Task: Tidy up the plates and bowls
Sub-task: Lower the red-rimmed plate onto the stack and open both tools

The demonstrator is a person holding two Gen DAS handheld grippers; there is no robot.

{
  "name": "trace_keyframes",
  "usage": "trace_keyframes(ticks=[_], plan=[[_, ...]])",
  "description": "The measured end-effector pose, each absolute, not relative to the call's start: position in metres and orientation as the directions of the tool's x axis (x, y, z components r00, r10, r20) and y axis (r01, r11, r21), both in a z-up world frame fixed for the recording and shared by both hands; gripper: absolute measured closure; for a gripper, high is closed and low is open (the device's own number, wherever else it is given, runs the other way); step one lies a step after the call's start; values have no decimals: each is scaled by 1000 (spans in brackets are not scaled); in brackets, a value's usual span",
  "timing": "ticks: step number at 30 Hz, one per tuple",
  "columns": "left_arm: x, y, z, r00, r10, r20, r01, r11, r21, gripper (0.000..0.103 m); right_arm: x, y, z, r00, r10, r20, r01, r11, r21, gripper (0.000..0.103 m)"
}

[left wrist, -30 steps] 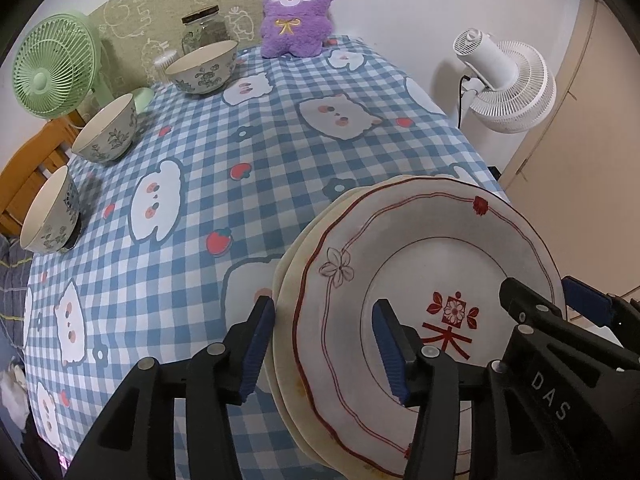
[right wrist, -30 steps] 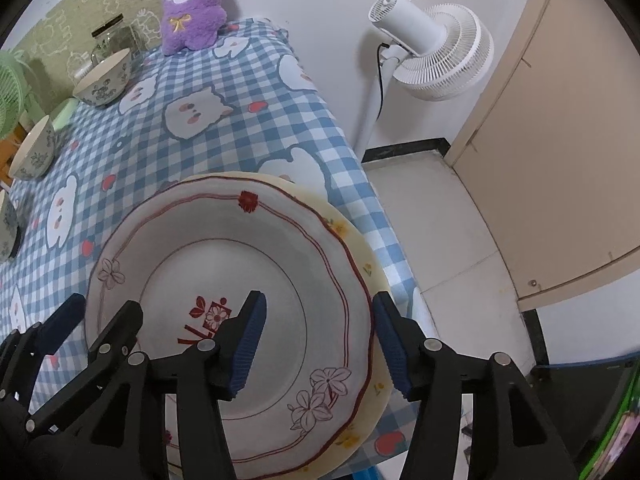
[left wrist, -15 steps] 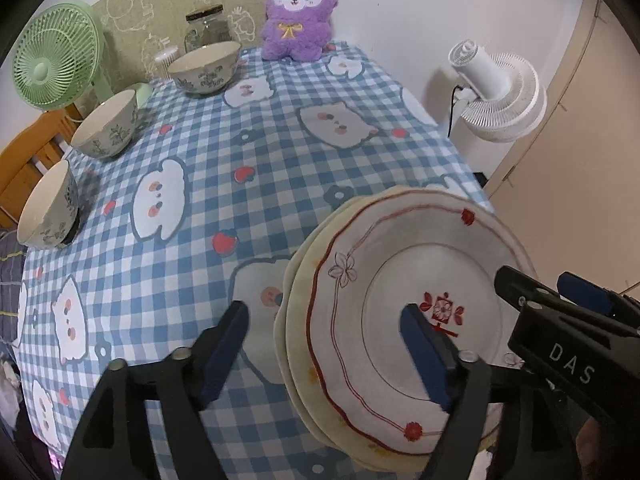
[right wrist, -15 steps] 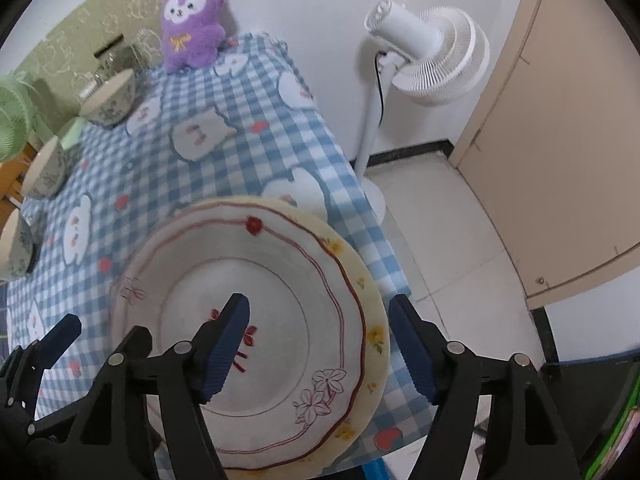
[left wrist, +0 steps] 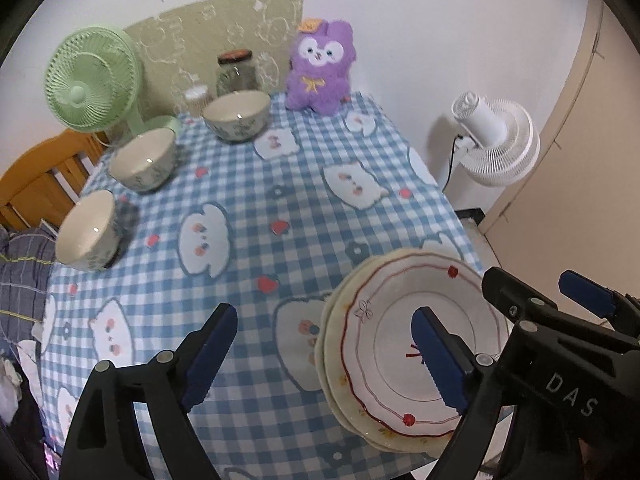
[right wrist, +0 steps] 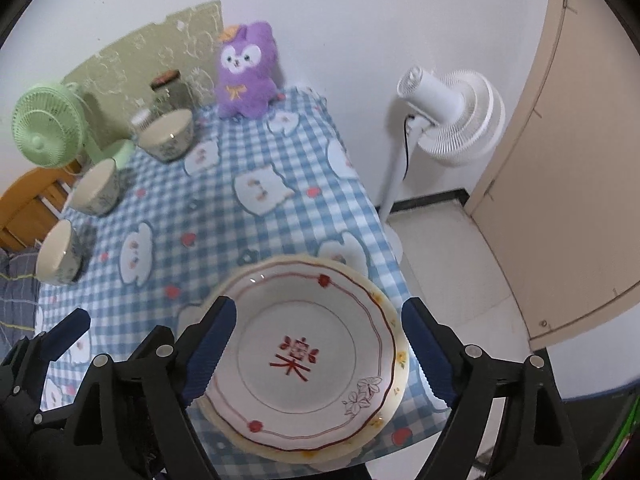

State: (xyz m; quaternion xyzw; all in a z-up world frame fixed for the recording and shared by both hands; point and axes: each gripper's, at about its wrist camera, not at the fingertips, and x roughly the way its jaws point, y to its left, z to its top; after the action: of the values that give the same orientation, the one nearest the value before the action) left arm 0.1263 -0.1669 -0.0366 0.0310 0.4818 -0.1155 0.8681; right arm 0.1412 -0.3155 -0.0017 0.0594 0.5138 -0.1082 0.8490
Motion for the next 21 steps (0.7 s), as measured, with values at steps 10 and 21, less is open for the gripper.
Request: trace_keyframes(ticks=[10,21], plan=[[118,-151,5,569,-146,-809,164,984,-62,12,144,-304,41,545,-63,-836,161,986,30,15],[111,-137,35,634,-61,-771,47,998,-40,12,158,-286,66,571,-17,-820,41,999,8,15]])
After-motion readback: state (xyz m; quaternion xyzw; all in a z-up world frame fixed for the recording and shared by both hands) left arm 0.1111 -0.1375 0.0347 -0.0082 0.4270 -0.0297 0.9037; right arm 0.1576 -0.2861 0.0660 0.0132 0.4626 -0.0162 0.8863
